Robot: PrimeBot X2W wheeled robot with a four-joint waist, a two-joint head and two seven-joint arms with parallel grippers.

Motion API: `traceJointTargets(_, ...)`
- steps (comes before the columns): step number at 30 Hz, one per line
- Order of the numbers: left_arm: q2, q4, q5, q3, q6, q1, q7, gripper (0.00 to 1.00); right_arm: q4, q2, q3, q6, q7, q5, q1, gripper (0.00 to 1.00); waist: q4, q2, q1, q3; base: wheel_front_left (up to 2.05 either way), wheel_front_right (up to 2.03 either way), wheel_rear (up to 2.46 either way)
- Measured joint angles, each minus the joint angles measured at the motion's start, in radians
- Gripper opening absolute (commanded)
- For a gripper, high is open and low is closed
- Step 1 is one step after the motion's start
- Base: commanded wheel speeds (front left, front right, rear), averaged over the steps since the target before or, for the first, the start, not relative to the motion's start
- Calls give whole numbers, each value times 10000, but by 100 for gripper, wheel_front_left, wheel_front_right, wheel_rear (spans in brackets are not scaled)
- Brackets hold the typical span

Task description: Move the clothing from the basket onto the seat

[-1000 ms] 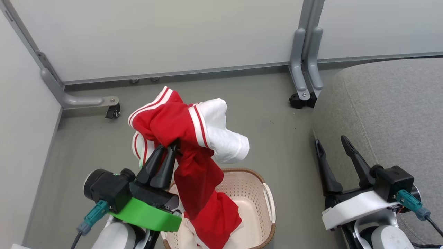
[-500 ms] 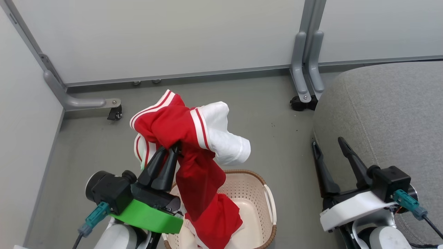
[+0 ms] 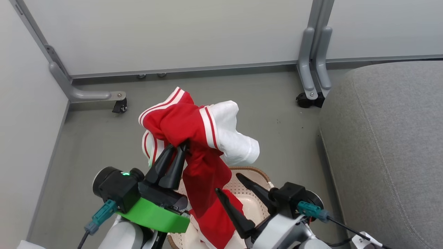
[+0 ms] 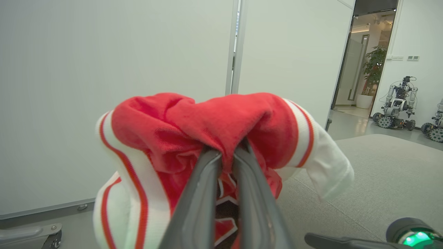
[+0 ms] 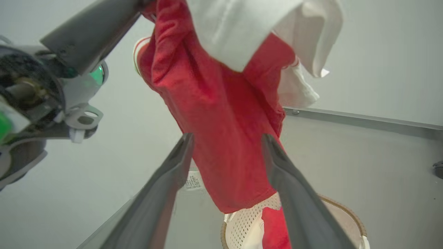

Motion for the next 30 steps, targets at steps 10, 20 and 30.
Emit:
traceJointTargets(10,-33,-58,-42,-399,-38,-260,17,0,1756,-8,1197,0,-690,667,-2040,100,377,0,0,237,0,0,0)
traceJointTargets(20,-40,-38,-81,-552,-73,-358,15,0,2963,-8,1948,0,-1344,1453,-3225,0,615,0,0,388,0,0,0)
traceJointTargets(30,63,151,67,-621,107,-439,46,100,3425,-8,1770,0,-1921,1613,-3593,0,553,0,0,461,0,0,0)
